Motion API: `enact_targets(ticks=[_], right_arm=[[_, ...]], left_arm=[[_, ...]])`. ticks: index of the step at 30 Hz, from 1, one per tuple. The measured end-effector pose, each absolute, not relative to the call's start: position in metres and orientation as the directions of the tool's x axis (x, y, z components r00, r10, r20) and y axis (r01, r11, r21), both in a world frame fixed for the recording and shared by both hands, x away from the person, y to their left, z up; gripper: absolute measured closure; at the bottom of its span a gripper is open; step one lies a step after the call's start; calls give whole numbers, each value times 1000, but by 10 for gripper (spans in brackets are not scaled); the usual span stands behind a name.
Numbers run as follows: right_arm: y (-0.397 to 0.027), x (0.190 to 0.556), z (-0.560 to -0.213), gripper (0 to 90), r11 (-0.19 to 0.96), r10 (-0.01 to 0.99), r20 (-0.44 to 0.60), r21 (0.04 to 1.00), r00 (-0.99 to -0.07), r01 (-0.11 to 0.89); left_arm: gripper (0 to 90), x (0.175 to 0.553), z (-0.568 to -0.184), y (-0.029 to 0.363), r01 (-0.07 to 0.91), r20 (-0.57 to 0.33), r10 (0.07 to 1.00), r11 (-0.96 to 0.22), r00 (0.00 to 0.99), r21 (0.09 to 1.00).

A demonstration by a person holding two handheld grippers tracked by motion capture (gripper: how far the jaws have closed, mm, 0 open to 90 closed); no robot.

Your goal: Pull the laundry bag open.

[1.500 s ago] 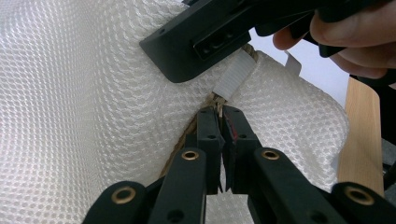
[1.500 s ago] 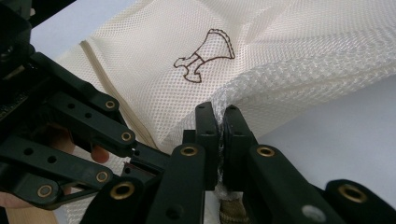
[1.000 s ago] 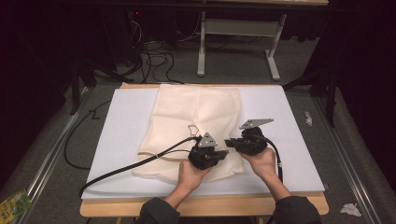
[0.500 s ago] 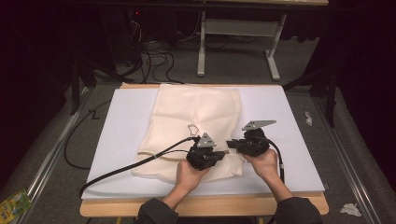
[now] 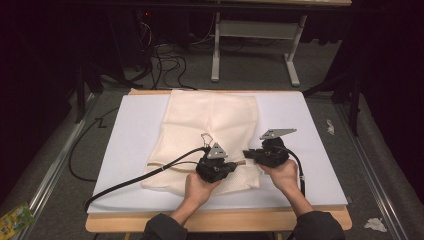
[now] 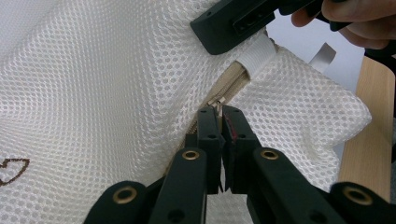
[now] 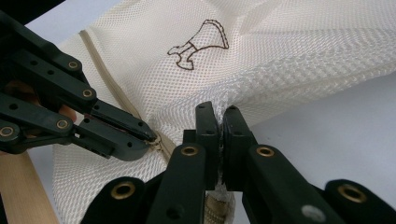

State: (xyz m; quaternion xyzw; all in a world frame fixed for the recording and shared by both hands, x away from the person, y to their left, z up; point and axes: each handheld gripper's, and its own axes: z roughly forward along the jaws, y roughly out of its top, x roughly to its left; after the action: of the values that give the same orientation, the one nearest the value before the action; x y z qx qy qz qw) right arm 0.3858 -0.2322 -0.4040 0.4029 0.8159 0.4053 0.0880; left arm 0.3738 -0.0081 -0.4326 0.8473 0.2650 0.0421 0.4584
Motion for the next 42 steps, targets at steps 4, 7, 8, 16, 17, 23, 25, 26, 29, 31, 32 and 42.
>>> enact_targets(ticks=[4, 7, 8, 16, 17, 23, 25, 26, 29, 31, 32, 42], right_arm=[[-232, 386, -404, 890, 340, 729, 187, 736, -658, 586], [-232, 386, -403, 890, 339, 729, 188, 736, -658, 586], [-232, 386, -403, 890, 341, 728, 186, 737, -660, 584], [-233, 387, -404, 890, 340, 726, 188, 738, -661, 583], [-233, 387, -404, 890, 341, 726, 186, 739, -662, 581], [-231, 388, -405, 890, 346, 723, 182, 740, -667, 577], [-230, 387, -405, 890, 344, 725, 185, 737, -663, 582], [-231, 387, -405, 890, 345, 726, 184, 737, -663, 582], [-232, 387, -405, 891, 340, 725, 187, 739, -663, 581], [-232, 387, -405, 890, 342, 726, 186, 738, -663, 581], [-232, 387, -405, 891, 344, 726, 184, 738, -663, 581], [-238, 387, -405, 891, 351, 732, 172, 735, -660, 581]], left_arm=[[871, 374, -431, -7, 408, -163, 491, -445, 856, 797], [871, 374, -431, -5, 404, -157, 491, -450, 857, 796], [872, 374, -431, -5, 404, -157, 491, -450, 857, 796], [871, 374, -433, 1, 419, -173, 499, -437, 849, 796], [871, 375, -433, 2, 418, -173, 497, -437, 850, 797], [871, 374, -433, 5, 410, -162, 498, -441, 852, 799], [871, 374, -434, 8, 413, -164, 499, -443, 851, 796], [871, 374, -434, 9, 414, -163, 502, -442, 849, 796], [871, 374, -433, 11, 416, -167, 503, -437, 848, 797], [871, 374, -433, 11, 416, -168, 502, -434, 848, 799], [871, 375, -434, 12, 415, -169, 501, -433, 848, 800], [872, 374, -432, 22, 418, -161, 512, -439, 844, 795]])
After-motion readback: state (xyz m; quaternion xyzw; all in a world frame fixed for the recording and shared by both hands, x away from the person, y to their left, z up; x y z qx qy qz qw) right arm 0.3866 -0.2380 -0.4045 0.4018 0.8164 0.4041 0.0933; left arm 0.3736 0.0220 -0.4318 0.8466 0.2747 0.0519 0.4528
